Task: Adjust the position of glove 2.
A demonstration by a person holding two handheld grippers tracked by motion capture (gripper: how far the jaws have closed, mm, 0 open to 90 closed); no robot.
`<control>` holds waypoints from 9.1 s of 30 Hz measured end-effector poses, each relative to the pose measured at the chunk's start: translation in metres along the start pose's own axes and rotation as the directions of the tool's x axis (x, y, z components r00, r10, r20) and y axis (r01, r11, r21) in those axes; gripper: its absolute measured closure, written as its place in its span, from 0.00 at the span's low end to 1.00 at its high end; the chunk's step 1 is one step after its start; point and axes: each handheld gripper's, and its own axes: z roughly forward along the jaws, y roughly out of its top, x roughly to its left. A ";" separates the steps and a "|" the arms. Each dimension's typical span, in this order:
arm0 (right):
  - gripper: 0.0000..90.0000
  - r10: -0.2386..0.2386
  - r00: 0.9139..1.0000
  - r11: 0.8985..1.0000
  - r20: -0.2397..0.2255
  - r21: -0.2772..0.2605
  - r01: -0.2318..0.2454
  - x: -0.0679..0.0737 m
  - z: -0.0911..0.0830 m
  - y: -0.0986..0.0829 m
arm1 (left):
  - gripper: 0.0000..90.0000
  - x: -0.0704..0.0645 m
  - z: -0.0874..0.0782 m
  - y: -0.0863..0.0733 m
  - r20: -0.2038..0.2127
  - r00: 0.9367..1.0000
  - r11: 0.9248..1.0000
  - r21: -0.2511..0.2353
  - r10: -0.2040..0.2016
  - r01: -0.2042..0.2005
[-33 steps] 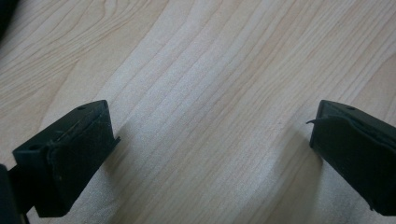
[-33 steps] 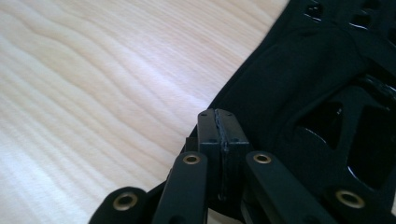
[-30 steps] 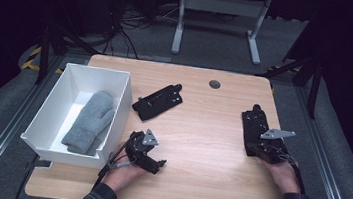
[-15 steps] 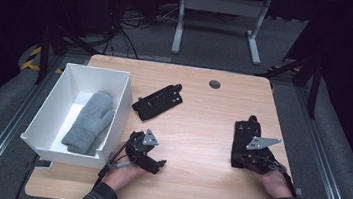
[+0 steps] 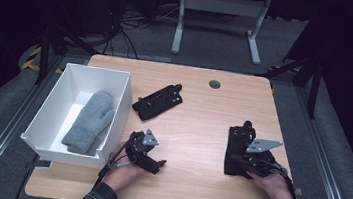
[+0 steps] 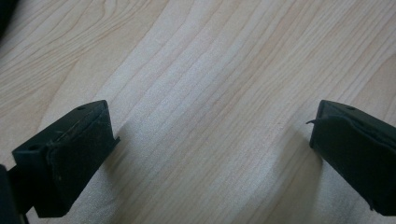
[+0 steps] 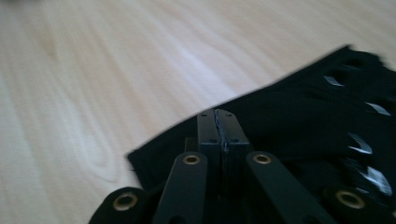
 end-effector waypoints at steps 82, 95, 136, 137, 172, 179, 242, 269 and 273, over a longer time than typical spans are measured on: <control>0.20 0.239 0.940 0.970 0.244 -0.098 -0.222 -0.032 0.000 -0.046 | 0.12 0.000 0.000 0.008 -0.004 1.000 1.000 0.027 -0.010 0.010; 0.19 0.239 0.940 0.970 0.243 -0.097 -0.221 -0.032 0.000 -0.046 | 0.71 0.026 -0.001 0.038 -0.057 0.994 0.996 0.015 -0.090 0.091; 0.20 0.228 0.948 0.973 0.223 -0.096 -0.212 -0.031 0.000 -0.047 | 1.00 0.105 0.049 0.092 -0.117 0.973 0.978 0.041 -0.197 0.203; 0.20 0.228 0.948 0.973 0.223 -0.096 -0.211 -0.031 0.000 -0.047 | 1.00 0.103 0.049 0.091 -0.104 0.975 0.979 0.042 -0.195 0.200; 0.20 0.228 0.948 0.973 0.223 -0.096 -0.211 -0.031 0.000 -0.047 | 1.00 0.081 0.047 0.107 -0.022 0.988 0.988 0.021 -0.153 0.153; 0.19 0.228 0.948 0.973 0.222 -0.096 -0.211 -0.031 0.000 -0.047 | 1.00 0.080 0.057 0.097 -0.022 0.987 0.986 0.046 -0.159 0.160; 0.19 0.224 0.949 0.974 0.223 -0.092 -0.209 -0.031 0.001 -0.046 | 0.78 -0.005 0.006 0.040 0.120 0.990 0.992 0.108 -0.070 0.057; 1.00 0.025 0.993 1.000 -0.117 -0.002 -0.025 0.019 -0.008 -0.033 | 0.98 0.007 -0.004 0.049 0.215 0.963 0.986 0.075 -0.162 0.149; 1.00 0.013 0.989 1.000 -0.148 -0.002 -0.013 0.022 -0.004 -0.030 | 0.98 0.007 -0.006 0.050 0.221 0.961 0.985 0.069 -0.168 0.156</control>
